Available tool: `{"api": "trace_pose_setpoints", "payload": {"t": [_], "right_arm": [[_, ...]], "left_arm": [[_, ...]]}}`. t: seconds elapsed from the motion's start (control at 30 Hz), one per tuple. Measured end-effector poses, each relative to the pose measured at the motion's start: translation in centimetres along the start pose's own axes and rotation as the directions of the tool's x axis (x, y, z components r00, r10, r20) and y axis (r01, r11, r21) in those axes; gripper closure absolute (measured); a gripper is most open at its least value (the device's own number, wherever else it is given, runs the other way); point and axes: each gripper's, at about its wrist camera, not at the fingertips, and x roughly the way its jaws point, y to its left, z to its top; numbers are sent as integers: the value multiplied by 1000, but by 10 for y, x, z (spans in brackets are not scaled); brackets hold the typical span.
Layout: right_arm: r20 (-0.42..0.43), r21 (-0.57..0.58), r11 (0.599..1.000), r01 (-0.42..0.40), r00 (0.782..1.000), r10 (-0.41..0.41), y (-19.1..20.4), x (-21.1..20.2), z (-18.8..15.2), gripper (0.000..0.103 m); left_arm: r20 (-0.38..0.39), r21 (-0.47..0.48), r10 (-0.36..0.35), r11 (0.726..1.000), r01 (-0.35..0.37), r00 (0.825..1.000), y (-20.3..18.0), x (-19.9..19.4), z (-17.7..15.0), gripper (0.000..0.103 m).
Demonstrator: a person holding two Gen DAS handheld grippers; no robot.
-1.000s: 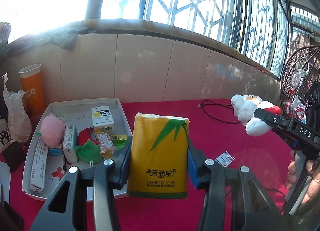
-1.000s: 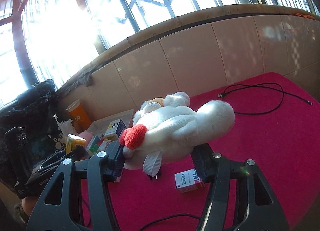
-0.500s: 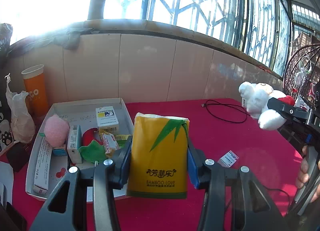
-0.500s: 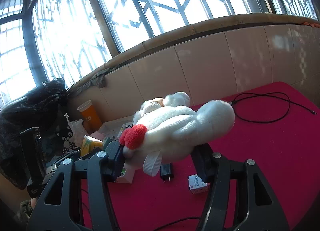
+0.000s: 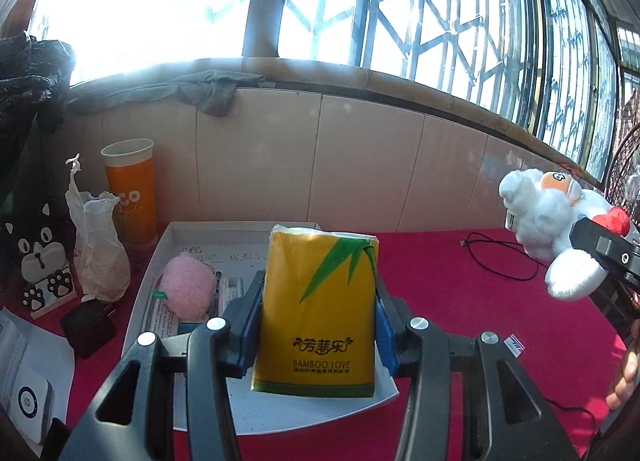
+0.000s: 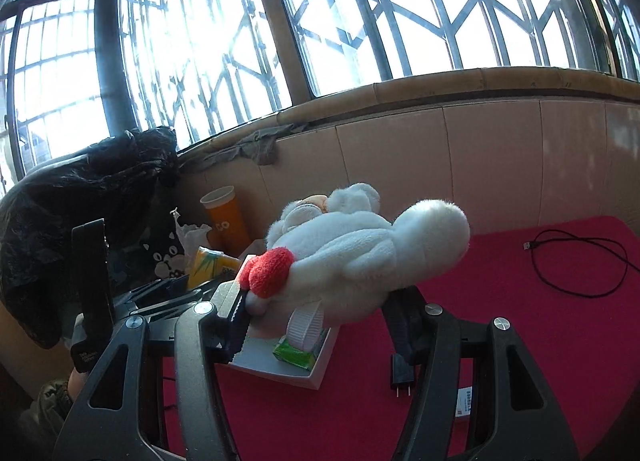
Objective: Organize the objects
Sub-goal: 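Lift and carry the tissue pack and white bunny toward the white tray, then lower the bunny and tissue pack into the tray and open both tools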
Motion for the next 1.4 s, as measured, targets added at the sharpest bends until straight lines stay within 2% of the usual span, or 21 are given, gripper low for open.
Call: {"api": "trace_pose_setpoints", "payload": {"t": [0.4,0.63,0.73,0.87,0.97,1.4], "right_arm": [[-67,-61,998,-29,997,25,33,48,11,46],[-112,-103,994,-33,993,22,55,91,22,46],[-147,-113,993,-31,989,14,64,114,20,46],[-203,-107,994,-26,979,4,71,142,9,46],[-229,-107,994,-20,973,-5,75,155,-2,46],[-296,-137,990,39,952,-78,82,209,-25,45]], "left_arm": [[4,-86,117,989,-116,993,76,14,42,56],[-37,-38,148,988,-150,988,77,42,58,56],[-71,-45,160,986,-163,985,81,62,61,56],[-144,-32,187,980,-194,972,93,96,60,56],[-166,4,218,975,-221,962,96,112,57,56],[-202,13,270,962,-273,941,109,135,45,54]]}}
